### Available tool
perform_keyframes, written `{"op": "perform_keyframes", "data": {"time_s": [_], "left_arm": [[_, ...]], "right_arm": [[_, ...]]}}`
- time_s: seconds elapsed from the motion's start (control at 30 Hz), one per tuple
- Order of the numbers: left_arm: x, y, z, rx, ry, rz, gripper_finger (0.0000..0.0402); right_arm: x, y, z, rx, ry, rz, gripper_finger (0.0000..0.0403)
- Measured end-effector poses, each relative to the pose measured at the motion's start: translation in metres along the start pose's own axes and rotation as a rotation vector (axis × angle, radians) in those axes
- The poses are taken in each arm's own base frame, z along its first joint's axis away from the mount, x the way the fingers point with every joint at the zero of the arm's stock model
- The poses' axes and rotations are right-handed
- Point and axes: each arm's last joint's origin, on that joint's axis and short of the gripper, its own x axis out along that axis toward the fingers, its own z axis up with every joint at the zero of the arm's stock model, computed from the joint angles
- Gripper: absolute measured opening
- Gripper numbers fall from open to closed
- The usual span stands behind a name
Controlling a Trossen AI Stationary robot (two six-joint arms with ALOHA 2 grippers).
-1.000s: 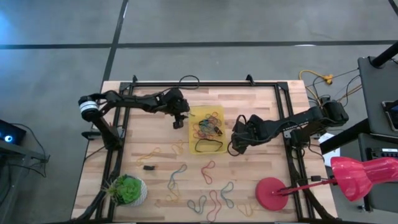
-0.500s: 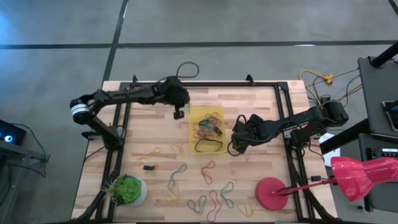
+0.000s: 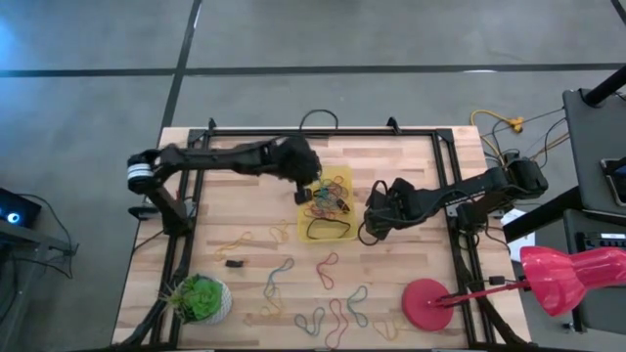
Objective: Pick and place rubber bands into bin
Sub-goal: Put the top left blue rubber band into the yellow bin, then put the yellow rubber band into the yellow bin
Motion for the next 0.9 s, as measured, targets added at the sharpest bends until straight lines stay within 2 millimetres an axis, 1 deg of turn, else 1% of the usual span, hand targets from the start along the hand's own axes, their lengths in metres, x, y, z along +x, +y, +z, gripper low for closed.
{"op": "perform_keyframes", "data": {"time_s": [0.1,0.2,0.27,0.37,0.47,0.57,0.63,0.77,0.9], "left_arm": [[0.016,-0.006,-0.004,-0.078,0.042,-0.013,0.0036],[0.019,-0.011,-0.003,-0.128,0.060,-0.022,0.0082],[0.012,-0.013,0.000,-0.142,0.054,-0.026,0.0116],[-0.007,-0.015,0.005,-0.131,0.052,-0.031,0.0163],[-0.031,-0.018,-0.001,-0.112,0.122,-0.040,0.0191],[-0.051,-0.025,-0.018,-0.054,0.274,-0.066,0.0196],[-0.053,-0.032,-0.028,0.018,0.331,-0.096,0.0190],[-0.044,-0.055,-0.054,0.188,0.392,-0.210,0.0170],[-0.020,-0.069,-0.080,0.249,0.416,-0.235,0.0157]], "right_arm": [[0.000,0.000,0.000,-0.045,0.001,0.000,0.0237],[0.000,0.000,0.000,-0.090,0.002,-0.002,0.0237],[0.000,-0.001,-0.001,-0.111,0.007,-0.005,0.0237],[0.000,-0.001,-0.001,-0.154,0.010,-0.007,0.0237],[-0.001,-0.002,-0.001,-0.201,0.009,-0.006,0.0237],[-0.001,-0.002,-0.001,-0.248,0.010,-0.006,0.0237],[-0.001,-0.002,-0.001,-0.280,0.009,-0.005,0.0237],[-0.002,-0.003,-0.002,-0.314,0.006,-0.003,0.0237],[-0.004,-0.005,-0.003,-0.306,-0.001,0.003,0.0237]]}}
